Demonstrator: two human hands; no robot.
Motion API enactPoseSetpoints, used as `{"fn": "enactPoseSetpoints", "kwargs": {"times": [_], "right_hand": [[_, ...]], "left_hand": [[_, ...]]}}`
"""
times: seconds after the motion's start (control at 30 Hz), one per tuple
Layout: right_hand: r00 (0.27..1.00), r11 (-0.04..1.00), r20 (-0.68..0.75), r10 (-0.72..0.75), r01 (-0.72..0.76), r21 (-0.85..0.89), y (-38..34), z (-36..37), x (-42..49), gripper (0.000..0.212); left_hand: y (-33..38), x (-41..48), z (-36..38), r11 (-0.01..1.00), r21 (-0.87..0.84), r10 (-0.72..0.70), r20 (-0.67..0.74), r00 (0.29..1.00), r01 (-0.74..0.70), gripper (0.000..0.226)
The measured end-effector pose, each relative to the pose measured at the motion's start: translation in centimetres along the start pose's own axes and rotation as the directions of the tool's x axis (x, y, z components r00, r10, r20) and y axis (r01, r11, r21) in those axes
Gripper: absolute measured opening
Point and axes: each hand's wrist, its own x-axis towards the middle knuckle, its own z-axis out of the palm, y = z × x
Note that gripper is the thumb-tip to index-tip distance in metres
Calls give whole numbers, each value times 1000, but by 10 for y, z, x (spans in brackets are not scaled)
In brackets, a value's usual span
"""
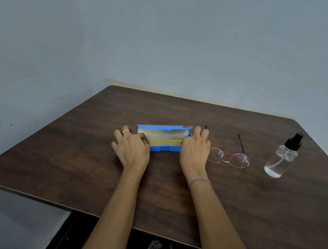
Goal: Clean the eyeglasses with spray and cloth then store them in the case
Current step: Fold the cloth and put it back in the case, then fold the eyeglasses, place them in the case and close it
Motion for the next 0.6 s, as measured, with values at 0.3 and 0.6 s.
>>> {"fn": "enactPoseSetpoints", "kwargs": {"times": [0.3, 0.6], "right_hand": [[995, 985, -94, -36, 51, 165, 4, -14, -10, 23], [972, 948, -231, 41, 35, 316, 32, -49, -27, 24]], "left_hand": [[-2, -8, -15, 994, -111, -22, -34, 999, 18, 17], [21, -34, -34, 985, -168, 26, -69, 997, -37, 15]]}}
